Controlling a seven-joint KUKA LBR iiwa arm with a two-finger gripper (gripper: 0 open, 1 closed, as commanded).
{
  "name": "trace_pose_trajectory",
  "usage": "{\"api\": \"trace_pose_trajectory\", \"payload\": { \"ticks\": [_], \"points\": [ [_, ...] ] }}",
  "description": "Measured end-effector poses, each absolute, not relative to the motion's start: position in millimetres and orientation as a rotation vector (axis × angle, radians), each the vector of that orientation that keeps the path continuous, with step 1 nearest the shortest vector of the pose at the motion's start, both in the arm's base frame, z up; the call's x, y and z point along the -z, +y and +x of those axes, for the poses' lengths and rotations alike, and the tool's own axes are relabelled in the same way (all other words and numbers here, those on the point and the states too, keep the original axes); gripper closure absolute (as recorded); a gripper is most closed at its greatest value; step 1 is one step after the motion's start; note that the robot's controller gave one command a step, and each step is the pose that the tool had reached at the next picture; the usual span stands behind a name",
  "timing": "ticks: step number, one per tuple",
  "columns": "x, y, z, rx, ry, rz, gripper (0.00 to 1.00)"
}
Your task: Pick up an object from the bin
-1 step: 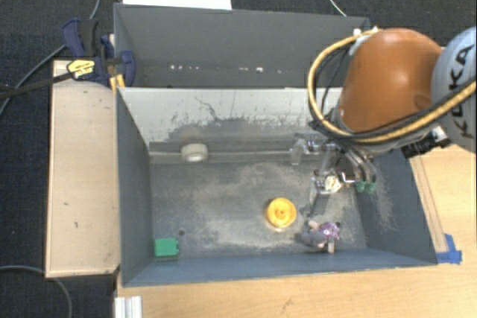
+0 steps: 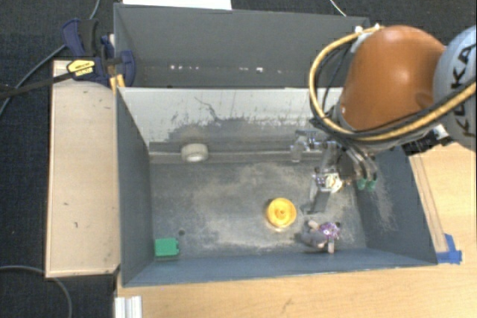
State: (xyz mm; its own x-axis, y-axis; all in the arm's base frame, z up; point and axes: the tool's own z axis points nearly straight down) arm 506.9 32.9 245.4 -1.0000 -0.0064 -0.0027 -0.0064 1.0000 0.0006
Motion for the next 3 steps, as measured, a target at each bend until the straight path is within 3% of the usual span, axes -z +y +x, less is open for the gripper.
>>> {"api": "trace_pose_trajectory", "payload": {
  "ticks": [1, 2, 3],
  "points": [
    [-182.5, 14.2, 484.5, -0.001, 3.135, -0.182, 0.00],
    [-144.9, 4.0, 479.7, -0.002, 3.133, 0.206, 0.00],
    [-84.3, 20.2, 504.5, -0.001, 3.107, -0.448, 0.00]
  ]
}}
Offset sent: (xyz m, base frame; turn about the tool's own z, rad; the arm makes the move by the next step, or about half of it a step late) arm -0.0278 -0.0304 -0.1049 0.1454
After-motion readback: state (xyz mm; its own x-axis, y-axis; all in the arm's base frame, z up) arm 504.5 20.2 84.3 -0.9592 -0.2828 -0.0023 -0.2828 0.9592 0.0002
